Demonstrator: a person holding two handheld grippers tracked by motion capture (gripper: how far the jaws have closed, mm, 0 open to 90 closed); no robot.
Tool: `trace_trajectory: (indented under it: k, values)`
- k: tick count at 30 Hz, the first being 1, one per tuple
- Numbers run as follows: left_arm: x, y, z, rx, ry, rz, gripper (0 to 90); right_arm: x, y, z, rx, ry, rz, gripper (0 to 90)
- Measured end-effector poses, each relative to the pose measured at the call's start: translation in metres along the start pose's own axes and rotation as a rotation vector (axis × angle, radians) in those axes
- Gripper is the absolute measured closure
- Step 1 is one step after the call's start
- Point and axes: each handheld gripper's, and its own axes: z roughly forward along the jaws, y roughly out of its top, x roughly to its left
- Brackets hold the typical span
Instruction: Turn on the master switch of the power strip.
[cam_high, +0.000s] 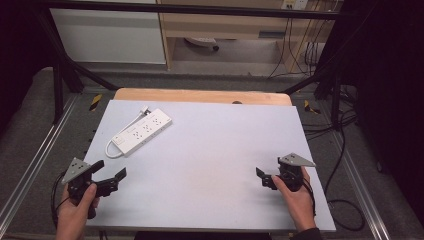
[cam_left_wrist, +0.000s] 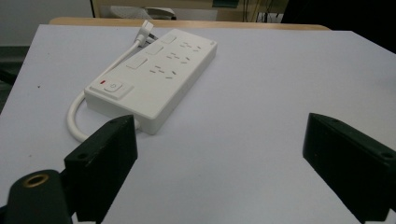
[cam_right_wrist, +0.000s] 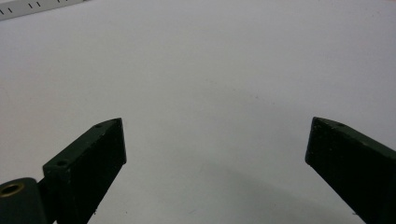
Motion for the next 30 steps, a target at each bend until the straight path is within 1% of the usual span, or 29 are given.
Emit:
trace_trajectory:
  k: [3,5,6,8,10,11,12,13,15,17,18,19,20,23,25,27,30]
  values:
    - [0.0,0.0,-0.001,-0.003,-0.001,0.0,9.9,0.0,0.0,-0.002,-0.006,0.009,0.003,6.2]
    - [0.0,0.001,-0.001,-0.011,-0.007,-0.009,9.8,0.0,0.0,-0.002,-0.011,0.012,0.005,6.4]
    - [-0.001,0.001,-0.001,-0.016,-0.015,-0.01,9.5,0.0,0.0,-0.004,-0.016,0.022,0.011,6.4]
    - [0.0,0.001,-0.001,-0.019,-0.016,-0.01,8.9,0.0,0.0,-0.005,-0.018,0.025,0.013,6.4]
    - [0.0,0.002,-0.002,-0.032,-0.01,-0.016,8.8,0.001,0.0,-0.007,-0.021,0.032,0.014,6.4]
    - [0.001,0.002,-0.002,-0.038,-0.005,-0.021,8.9,0.002,0.0,-0.009,-0.018,0.043,0.003,6.4]
    - [0.002,0.002,-0.002,-0.051,0.009,-0.028,9.0,0.003,0.0,-0.011,-0.017,0.047,0.005,6.4]
    - [0.002,0.002,-0.002,-0.051,0.009,-0.028,9.4,0.004,0.0,-0.012,-0.016,0.051,0.003,6.5]
    - [0.003,0.004,-0.001,-0.052,0.019,-0.047,10.5,0.004,-0.001,-0.013,-0.022,0.053,0.005,6.9]
    - [0.004,0.006,0.002,-0.052,0.031,-0.056,11.5,0.005,-0.002,-0.011,-0.016,0.065,0.004,7.7]
    - [0.005,0.007,0.003,-0.05,0.033,-0.056,11.5,0.005,-0.002,-0.011,-0.016,0.065,0.004,7.7]
    - [0.005,0.008,0.004,-0.05,0.035,-0.051,11.4,0.006,-0.002,-0.007,0.003,0.075,-0.004,7.6]
    - [0.005,0.01,0.006,-0.048,0.036,-0.046,11.3,0.006,-0.003,-0.005,0.006,0.074,-0.007,7.6]
    - [0.006,0.014,0.008,-0.057,0.027,-0.03,9.5,0.007,-0.003,-0.002,0.019,0.077,-0.009,7.4]
    - [0.007,0.016,0.009,-0.059,0.026,-0.019,9.0,0.007,-0.003,-0.003,0.01,0.083,-0.009,7.0]
    - [0.008,0.016,0.009,-0.058,0.025,-0.021,8.9,0.007,-0.003,-0.004,0.003,0.089,-0.009,6.5]
    - [0.01,0.017,0.009,-0.068,0.024,-0.022,8.5,0.007,-0.002,-0.005,-0.008,0.083,-0.006,5.8]
